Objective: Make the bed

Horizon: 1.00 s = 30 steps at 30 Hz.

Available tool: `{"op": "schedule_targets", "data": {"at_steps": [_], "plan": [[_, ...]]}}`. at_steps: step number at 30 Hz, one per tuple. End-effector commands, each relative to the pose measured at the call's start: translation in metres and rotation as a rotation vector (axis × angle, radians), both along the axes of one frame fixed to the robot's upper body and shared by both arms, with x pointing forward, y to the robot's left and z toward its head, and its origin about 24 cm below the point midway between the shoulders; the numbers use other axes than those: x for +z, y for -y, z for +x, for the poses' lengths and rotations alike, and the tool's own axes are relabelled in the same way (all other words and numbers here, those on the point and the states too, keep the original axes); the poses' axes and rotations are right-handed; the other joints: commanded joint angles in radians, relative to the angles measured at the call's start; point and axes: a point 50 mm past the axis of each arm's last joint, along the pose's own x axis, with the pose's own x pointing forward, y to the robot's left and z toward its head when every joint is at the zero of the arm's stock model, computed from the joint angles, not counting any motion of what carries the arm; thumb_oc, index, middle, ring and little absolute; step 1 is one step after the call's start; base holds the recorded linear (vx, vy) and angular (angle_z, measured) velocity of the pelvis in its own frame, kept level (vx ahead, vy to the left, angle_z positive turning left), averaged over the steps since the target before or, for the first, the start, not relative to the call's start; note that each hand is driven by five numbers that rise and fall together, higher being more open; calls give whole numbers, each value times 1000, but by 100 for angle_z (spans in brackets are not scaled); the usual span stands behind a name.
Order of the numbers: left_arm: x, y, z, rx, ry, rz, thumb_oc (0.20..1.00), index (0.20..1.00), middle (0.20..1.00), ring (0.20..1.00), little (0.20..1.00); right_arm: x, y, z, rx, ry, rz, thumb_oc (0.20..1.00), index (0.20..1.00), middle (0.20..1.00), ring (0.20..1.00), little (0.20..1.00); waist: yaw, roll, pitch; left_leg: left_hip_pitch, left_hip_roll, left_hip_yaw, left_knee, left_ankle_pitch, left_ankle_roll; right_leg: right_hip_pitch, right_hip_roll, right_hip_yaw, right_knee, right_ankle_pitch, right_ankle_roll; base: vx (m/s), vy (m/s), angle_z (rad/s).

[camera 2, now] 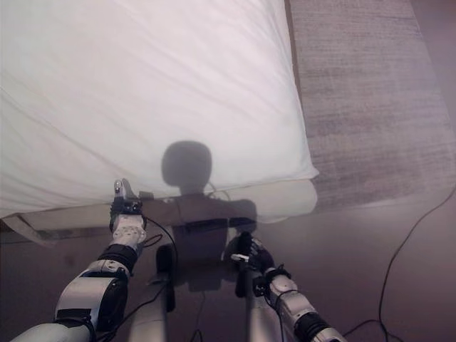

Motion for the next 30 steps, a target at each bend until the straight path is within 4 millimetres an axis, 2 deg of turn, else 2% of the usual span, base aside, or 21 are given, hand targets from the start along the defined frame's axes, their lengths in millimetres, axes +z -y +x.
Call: {"op": "schedule_targets", "data": {"at_steps": [1,8,9,10,15,21,23,30], "plan": [[34,-9,13,-9,90,94,1000,1000,1000,1000,1000,11,-3,-3,48,64,31,1000,1000,1000,1000,1000,-8,1,11,-90,-68,17,-33,64,70,-36,14,-13,27,-36,56,-31,20,0],[73,-9,24,-73,255,174,1000,1000,1000,1000,1000,9,-3,-4,59,55,37,1000,1000,1000,1000,1000,-15,0,10,-119,-65,25,-17,56,71,-66,13,-3,32,-34,60,-6,4,-2],[73,-9,24,-73,256,174,1000,1000,1000,1000,1000,10,-4,-4,59,56,37,1000,1000,1000,1000,1000,-16,0,9,-123,-66,25,-18,62,72,-69,12,-3,30,-29,59,0,0,0],[84,-9,26,-87,312,191,1000,1000,1000,1000,1000,9,-4,-5,67,54,33,1000,1000,1000,1000,1000,-19,2,6,-126,-65,27,-15,55,71,-72,12,0,28,-32,62,0,0,0],[90,-5,27,-138,358,222,1000,1000,1000,1000,1000,6,-1,-7,53,45,35,1000,1000,1000,1000,1000,-19,10,1,-131,-65,30,-9,51,73,-78,11,5,28,-30,63,2,5,-2],[106,-3,31,-128,407,214,1000,1000,1000,1000,1000,5,2,-7,35,40,30,1000,1000,1000,1000,1000,-20,21,-8,-137,-69,30,-8,52,74,-85,10,7,31,-30,66,0,0,0],[110,2,30,-140,440,228,200,200,200,200,200,5,3,-8,32,46,34,1000,1000,1000,1000,1000,-17,25,-9,-138,-70,29,-10,52,75,-85,9,6,31,-32,67,0,0,0],[123,13,32,-131,473,227,200,200,200,200,200,7,4,-7,10,55,39,1000,1000,1000,1000,1000,-12,33,-7,-139,-74,27,-14,61,78,-86,7,4,30,-27,65,0,0,0]]}}
